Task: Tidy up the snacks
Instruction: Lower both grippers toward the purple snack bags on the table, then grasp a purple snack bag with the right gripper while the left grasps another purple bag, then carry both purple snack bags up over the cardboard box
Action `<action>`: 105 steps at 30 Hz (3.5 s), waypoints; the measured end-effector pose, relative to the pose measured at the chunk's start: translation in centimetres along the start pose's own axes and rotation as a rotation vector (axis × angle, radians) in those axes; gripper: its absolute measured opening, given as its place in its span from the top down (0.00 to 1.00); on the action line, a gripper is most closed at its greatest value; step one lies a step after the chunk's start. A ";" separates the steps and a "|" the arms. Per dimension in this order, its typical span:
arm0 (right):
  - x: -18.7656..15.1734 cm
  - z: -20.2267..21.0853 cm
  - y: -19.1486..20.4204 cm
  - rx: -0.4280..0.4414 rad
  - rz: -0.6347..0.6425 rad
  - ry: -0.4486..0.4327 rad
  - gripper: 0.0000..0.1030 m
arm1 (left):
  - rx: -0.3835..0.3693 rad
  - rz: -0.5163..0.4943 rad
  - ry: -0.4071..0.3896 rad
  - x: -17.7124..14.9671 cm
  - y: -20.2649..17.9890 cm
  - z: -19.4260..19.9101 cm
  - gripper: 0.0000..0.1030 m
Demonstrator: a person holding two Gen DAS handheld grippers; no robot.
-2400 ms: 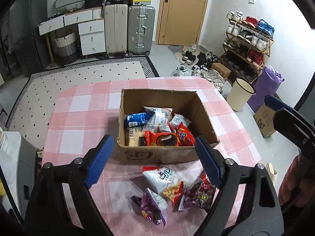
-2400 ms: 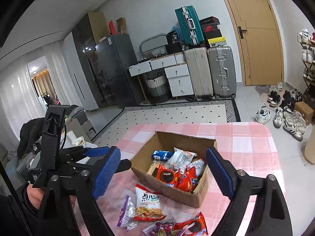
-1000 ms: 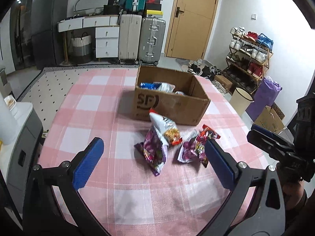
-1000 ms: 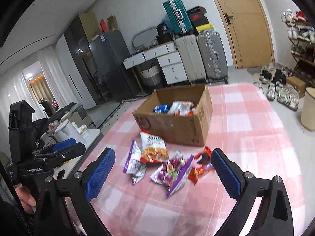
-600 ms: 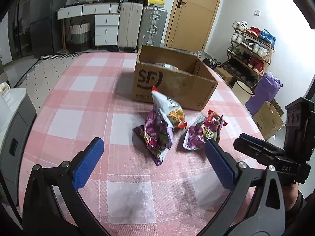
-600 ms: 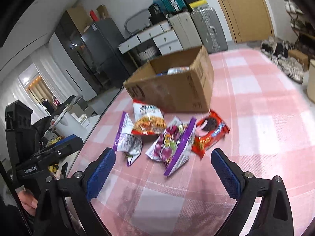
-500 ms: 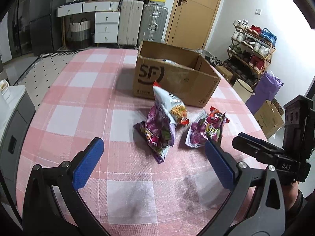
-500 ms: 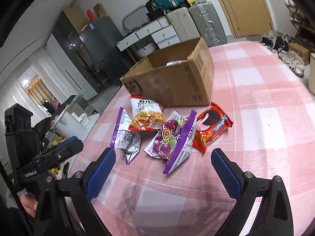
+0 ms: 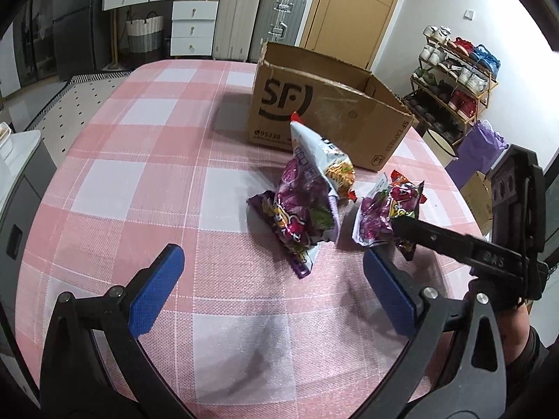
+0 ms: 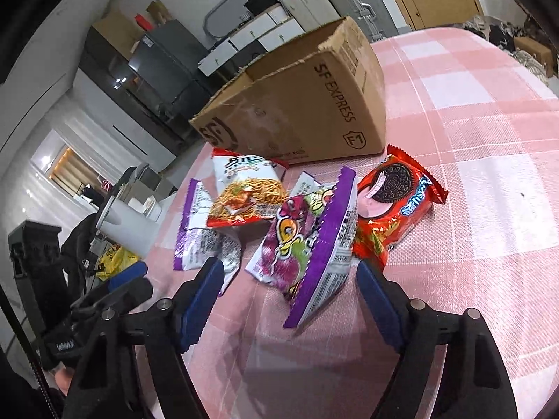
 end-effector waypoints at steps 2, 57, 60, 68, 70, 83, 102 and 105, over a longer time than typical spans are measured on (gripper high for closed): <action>0.4 -0.9 -0.3 -0.013 -0.005 0.015 0.41 | 0.003 0.001 0.008 -0.1 0.2 -0.2 0.01; -2.4 6.2 -4.6 0.073 -0.038 -0.115 0.64 | -0.004 0.053 0.125 3.7 -1.2 -8.3 0.13; -2.4 6.1 -4.5 0.070 -0.037 -0.116 0.64 | -0.040 0.058 0.157 3.6 -1.0 -9.2 0.32; -2.3 6.7 -3.9 0.058 -0.027 -0.123 0.64 | -0.074 0.018 0.140 3.7 -1.1 -8.6 0.65; -2.2 7.0 -3.5 0.057 -0.021 -0.128 0.64 | -0.079 0.023 0.138 3.6 -0.9 -8.2 0.66; -2.8 9.0 -0.9 0.037 0.041 -0.146 0.64 | -0.065 0.037 0.058 3.1 0.1 -3.4 0.65; 0.3 14.7 4.4 -0.004 0.194 -0.261 0.64 | -0.046 -0.099 -0.101 5.9 -1.6 5.4 0.65; 1.0 15.5 5.2 -0.004 0.215 -0.276 0.64 | -0.035 -0.115 -0.120 6.7 -2.0 6.4 0.65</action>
Point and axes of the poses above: each gripper's, at about its wrist camera, not at the fingertips, and z roughly against the way its jaws point, y to its left, x to its top, the point moved 1 cm from there along -z, roughly the way its jaws point, and after that the axes turned 5 degrees about z, right-handed, at the moved point
